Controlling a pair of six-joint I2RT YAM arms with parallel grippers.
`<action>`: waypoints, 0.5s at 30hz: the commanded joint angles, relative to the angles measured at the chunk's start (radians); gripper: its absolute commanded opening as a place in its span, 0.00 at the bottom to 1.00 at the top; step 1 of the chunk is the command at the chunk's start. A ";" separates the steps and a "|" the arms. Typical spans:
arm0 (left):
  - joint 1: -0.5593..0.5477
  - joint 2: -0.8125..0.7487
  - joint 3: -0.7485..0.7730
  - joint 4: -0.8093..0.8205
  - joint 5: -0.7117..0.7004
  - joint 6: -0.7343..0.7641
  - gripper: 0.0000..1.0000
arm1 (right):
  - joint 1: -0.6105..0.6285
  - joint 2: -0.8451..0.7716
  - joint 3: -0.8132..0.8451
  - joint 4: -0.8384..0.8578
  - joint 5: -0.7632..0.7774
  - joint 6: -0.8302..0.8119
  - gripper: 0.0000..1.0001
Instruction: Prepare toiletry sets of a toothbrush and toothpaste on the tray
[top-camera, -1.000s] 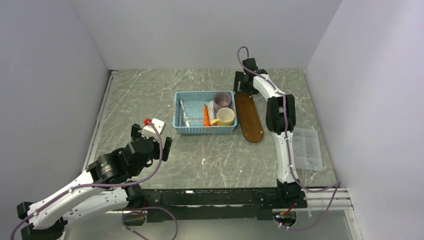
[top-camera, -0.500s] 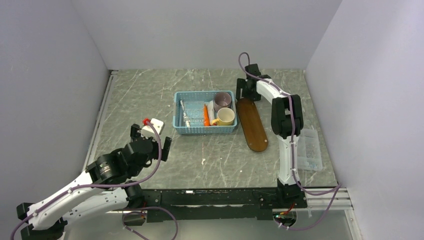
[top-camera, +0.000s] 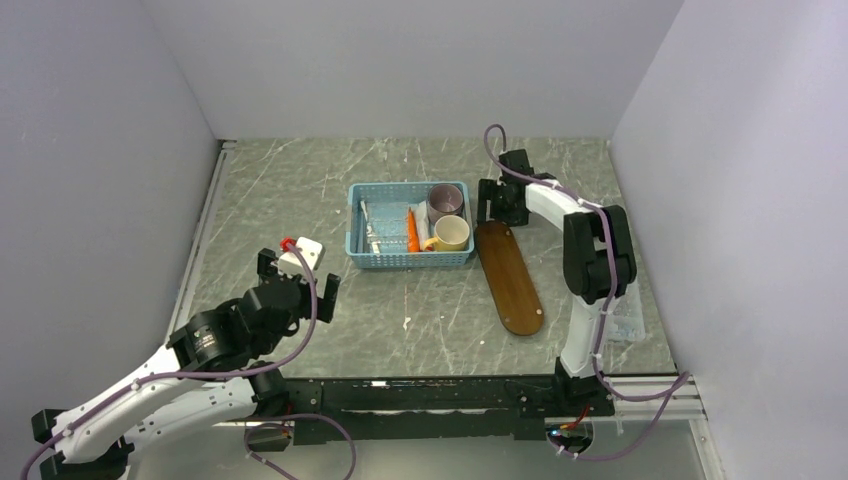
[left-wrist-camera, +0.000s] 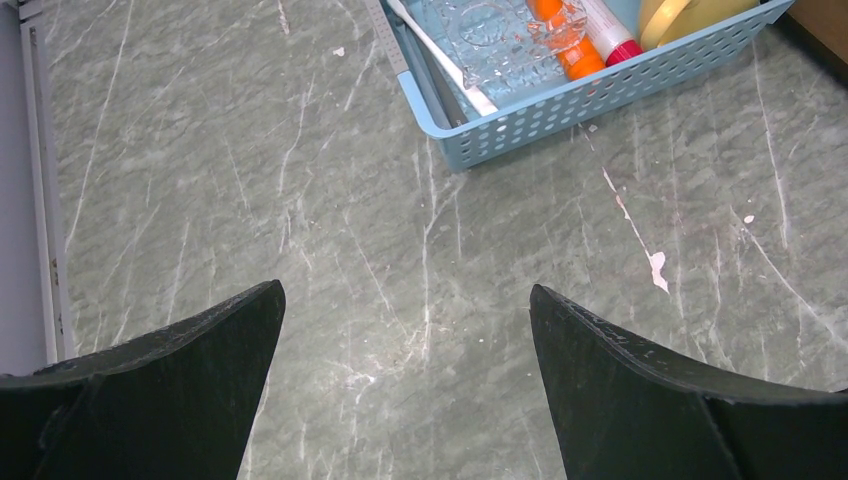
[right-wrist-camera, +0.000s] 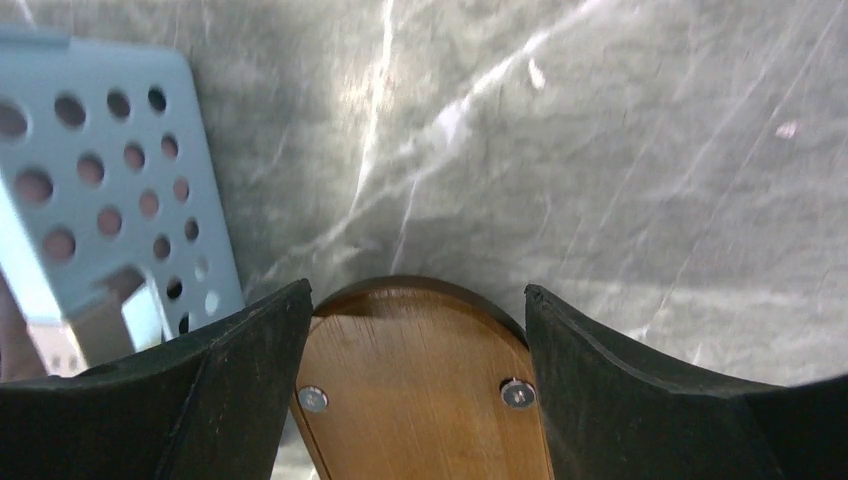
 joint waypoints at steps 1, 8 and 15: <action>0.003 -0.013 0.009 0.011 -0.004 0.000 0.99 | 0.018 -0.112 -0.081 0.070 -0.041 0.018 0.80; 0.003 -0.018 0.010 0.006 -0.016 -0.007 0.99 | 0.035 -0.218 -0.202 0.089 -0.062 0.021 0.80; 0.004 -0.020 0.012 0.000 -0.030 -0.010 0.99 | 0.039 -0.291 -0.330 0.123 -0.091 0.021 0.79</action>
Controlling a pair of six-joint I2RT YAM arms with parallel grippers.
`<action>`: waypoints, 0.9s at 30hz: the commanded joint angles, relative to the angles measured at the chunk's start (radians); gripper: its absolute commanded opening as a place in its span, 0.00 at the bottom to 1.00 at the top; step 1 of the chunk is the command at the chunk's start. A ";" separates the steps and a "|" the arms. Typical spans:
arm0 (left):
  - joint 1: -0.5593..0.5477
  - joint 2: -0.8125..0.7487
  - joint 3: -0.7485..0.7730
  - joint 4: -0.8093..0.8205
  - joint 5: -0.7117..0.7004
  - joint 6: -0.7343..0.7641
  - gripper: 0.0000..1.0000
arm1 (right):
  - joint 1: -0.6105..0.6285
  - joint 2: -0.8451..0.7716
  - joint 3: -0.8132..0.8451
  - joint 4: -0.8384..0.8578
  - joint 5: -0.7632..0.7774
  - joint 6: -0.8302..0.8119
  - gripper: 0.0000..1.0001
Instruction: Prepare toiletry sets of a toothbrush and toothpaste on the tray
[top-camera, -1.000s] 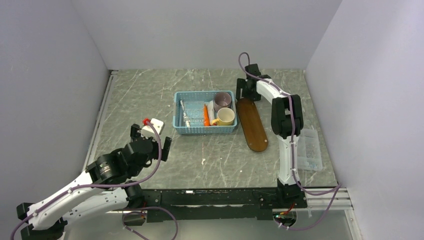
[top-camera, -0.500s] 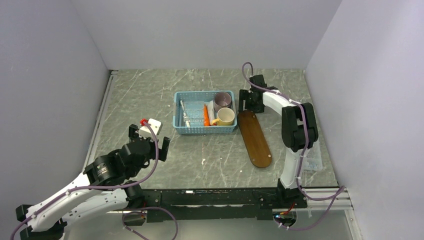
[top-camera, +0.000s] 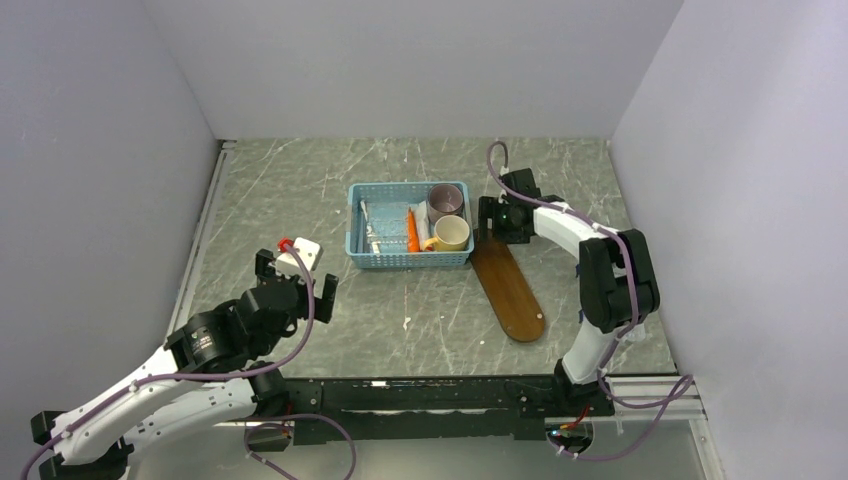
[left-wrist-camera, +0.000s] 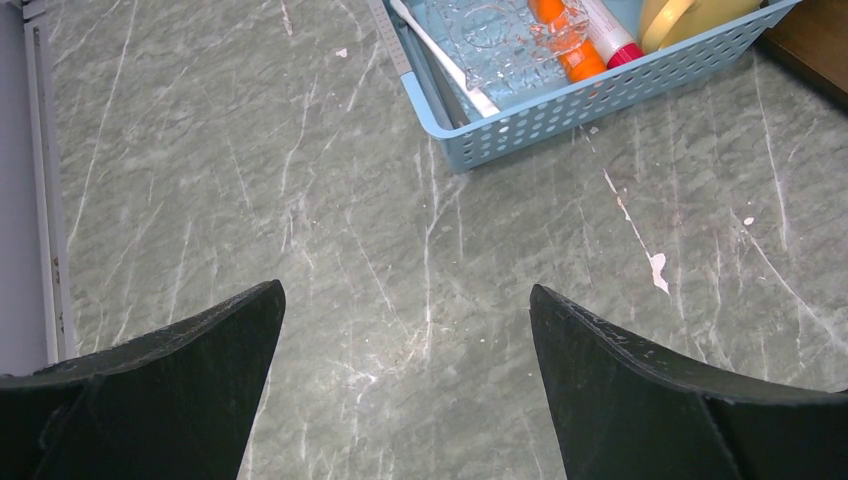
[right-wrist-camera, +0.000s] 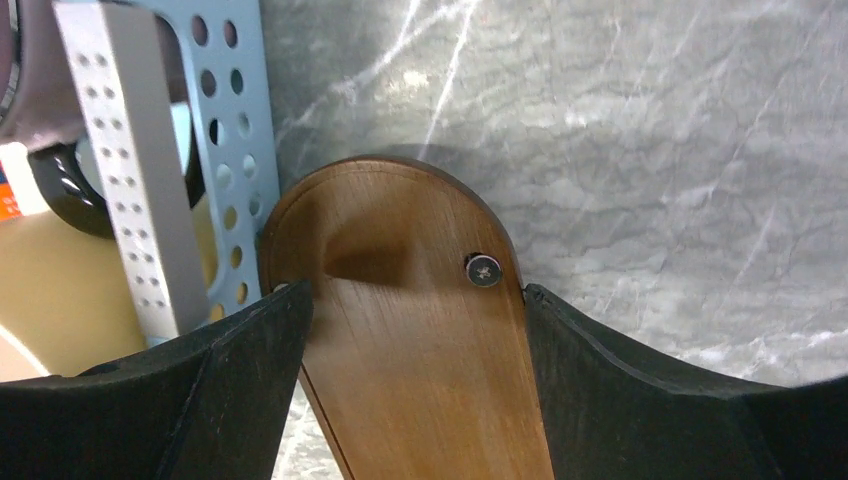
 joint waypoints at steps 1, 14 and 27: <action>0.004 -0.008 0.012 0.007 -0.029 -0.009 0.99 | 0.005 -0.053 -0.054 0.044 -0.037 0.010 0.79; 0.004 -0.023 0.020 -0.021 -0.100 -0.035 0.99 | 0.063 -0.109 -0.170 0.074 -0.034 0.029 0.77; 0.004 -0.034 0.020 -0.026 -0.105 -0.039 0.99 | 0.110 -0.285 -0.372 0.080 0.108 0.223 0.75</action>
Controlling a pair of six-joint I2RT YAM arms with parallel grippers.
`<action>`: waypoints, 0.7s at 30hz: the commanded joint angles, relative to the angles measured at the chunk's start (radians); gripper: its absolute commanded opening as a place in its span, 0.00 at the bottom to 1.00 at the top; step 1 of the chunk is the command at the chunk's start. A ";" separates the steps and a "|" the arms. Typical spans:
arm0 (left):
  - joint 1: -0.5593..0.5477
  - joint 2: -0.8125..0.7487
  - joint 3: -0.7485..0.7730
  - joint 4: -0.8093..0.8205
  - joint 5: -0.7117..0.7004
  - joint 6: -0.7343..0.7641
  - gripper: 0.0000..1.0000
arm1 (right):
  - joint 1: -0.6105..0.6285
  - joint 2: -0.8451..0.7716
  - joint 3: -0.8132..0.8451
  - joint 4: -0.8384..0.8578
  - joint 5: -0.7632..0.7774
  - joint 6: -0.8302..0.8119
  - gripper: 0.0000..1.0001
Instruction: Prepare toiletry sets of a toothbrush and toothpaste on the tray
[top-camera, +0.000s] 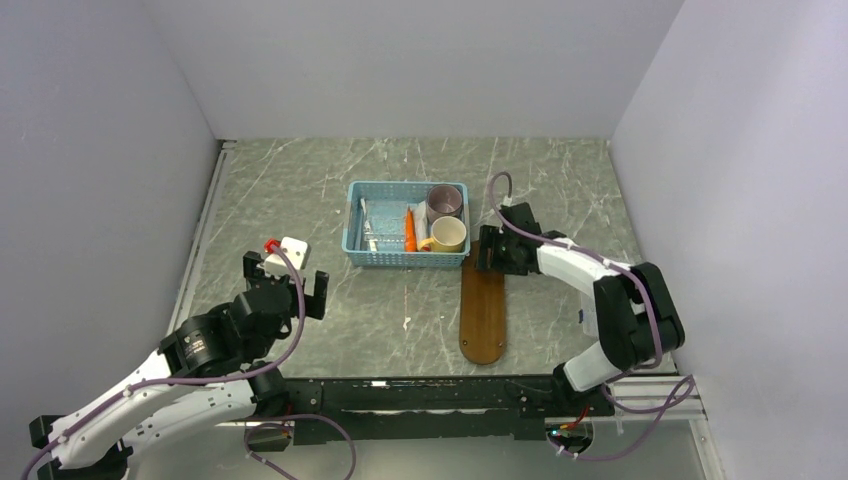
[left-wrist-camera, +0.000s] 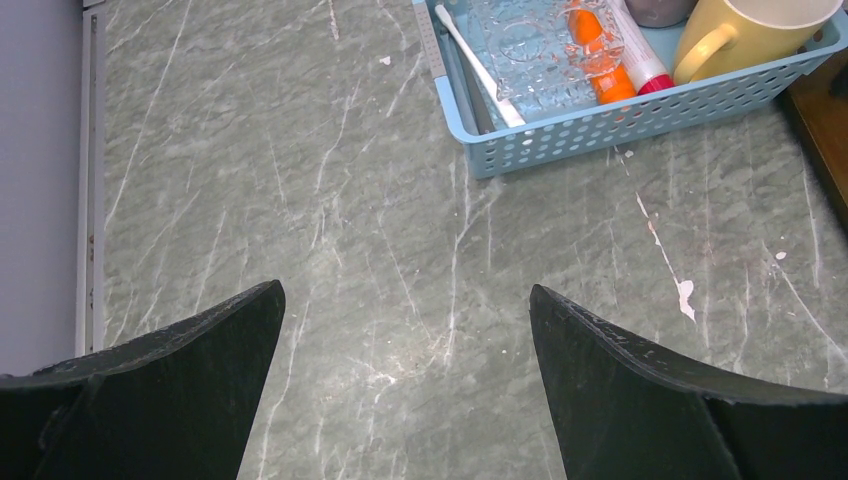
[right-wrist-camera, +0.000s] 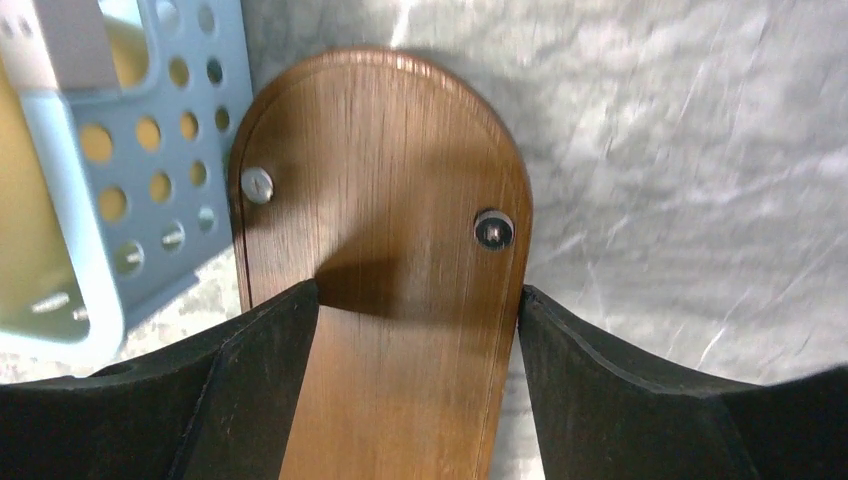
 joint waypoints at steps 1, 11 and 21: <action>0.004 0.004 0.021 -0.004 -0.019 -0.011 0.99 | 0.022 -0.088 -0.076 -0.026 0.051 0.109 0.76; 0.005 0.002 0.020 0.001 -0.002 -0.007 0.99 | 0.106 -0.382 -0.232 -0.086 0.085 0.234 0.81; 0.005 -0.001 0.023 -0.005 0.002 -0.010 0.99 | 0.188 -0.606 -0.324 -0.219 0.116 0.321 0.82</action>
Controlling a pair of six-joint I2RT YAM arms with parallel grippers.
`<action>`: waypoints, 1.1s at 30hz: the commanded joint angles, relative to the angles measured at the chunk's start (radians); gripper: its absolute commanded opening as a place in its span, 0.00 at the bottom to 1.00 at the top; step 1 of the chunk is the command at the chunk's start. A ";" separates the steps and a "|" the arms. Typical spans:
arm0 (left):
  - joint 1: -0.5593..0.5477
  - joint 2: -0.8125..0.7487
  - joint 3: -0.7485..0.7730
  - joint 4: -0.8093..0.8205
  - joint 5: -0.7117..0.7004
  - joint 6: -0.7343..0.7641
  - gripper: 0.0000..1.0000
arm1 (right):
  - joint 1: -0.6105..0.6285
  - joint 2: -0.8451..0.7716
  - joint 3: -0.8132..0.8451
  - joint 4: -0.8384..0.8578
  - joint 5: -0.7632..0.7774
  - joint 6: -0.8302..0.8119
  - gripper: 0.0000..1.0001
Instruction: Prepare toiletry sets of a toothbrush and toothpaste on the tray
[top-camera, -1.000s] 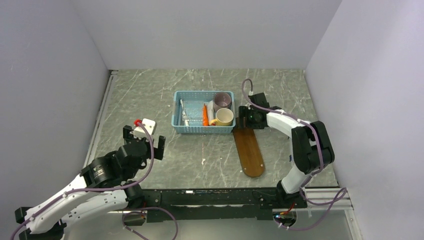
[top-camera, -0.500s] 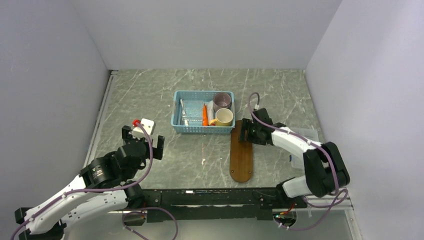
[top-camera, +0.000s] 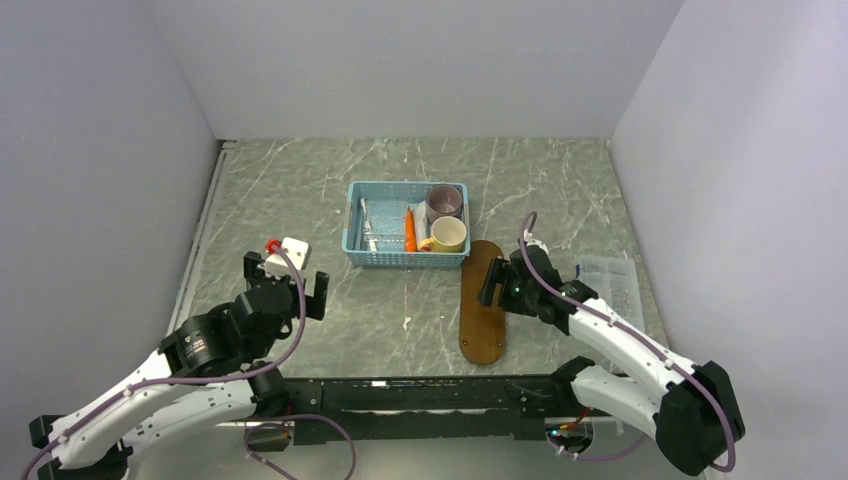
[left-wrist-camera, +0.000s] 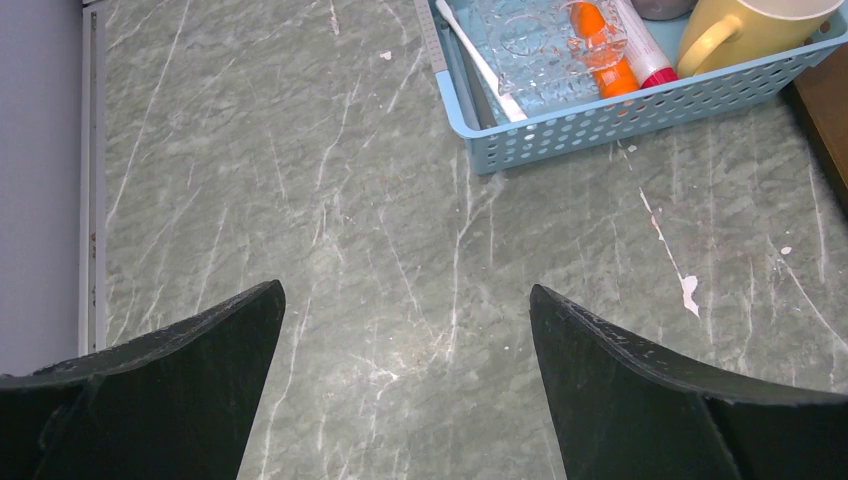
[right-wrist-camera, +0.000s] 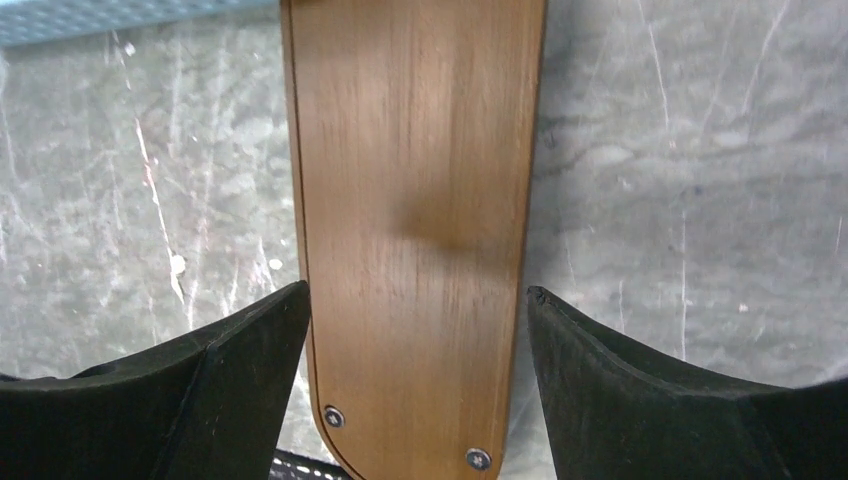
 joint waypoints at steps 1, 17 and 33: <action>0.005 -0.007 0.022 0.004 0.000 -0.010 0.99 | 0.023 -0.067 -0.035 -0.078 0.044 0.062 0.82; 0.005 -0.012 0.022 0.005 0.010 -0.009 0.99 | 0.153 -0.131 -0.144 -0.058 -0.010 0.180 0.86; 0.006 -0.008 0.022 0.006 0.014 -0.008 0.99 | 0.434 0.118 0.016 0.082 0.094 0.297 0.88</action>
